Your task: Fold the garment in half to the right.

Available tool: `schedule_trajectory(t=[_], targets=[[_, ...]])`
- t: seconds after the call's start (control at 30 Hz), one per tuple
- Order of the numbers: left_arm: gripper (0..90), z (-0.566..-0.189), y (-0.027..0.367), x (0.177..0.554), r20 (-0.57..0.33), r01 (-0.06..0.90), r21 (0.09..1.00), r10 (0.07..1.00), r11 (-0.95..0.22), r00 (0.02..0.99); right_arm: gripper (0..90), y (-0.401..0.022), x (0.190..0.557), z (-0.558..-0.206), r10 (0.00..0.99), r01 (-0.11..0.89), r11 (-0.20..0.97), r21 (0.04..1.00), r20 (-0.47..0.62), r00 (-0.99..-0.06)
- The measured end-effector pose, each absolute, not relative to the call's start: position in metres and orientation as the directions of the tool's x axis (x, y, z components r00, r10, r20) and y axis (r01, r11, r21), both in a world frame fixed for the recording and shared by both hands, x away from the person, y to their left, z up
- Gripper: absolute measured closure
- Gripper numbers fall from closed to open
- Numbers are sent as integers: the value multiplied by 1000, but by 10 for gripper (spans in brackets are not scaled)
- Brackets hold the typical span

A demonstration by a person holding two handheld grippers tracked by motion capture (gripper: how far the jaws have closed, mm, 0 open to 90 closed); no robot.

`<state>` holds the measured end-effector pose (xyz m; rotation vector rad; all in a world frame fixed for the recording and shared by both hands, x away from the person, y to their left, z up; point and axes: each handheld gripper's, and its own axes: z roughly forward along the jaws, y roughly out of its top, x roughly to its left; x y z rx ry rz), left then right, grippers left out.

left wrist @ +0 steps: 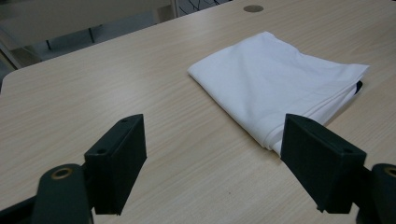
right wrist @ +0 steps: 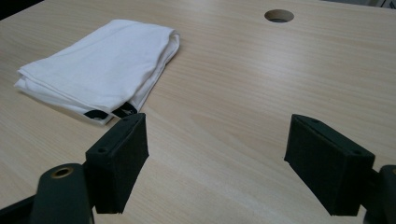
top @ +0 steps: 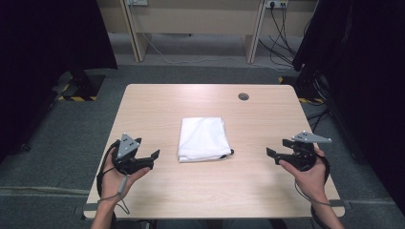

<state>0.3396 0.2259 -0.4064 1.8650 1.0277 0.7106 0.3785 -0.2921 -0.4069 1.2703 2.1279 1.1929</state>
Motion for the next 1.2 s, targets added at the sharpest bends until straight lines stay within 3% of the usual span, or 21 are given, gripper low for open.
schedule_trajectory(t=[1.2], targets=[[220, -418, 252, 318, 40, 342, 917, 901, -205, 432, 206, -344, 354, -421, 909, 518, 150, 842, 89, -408]])
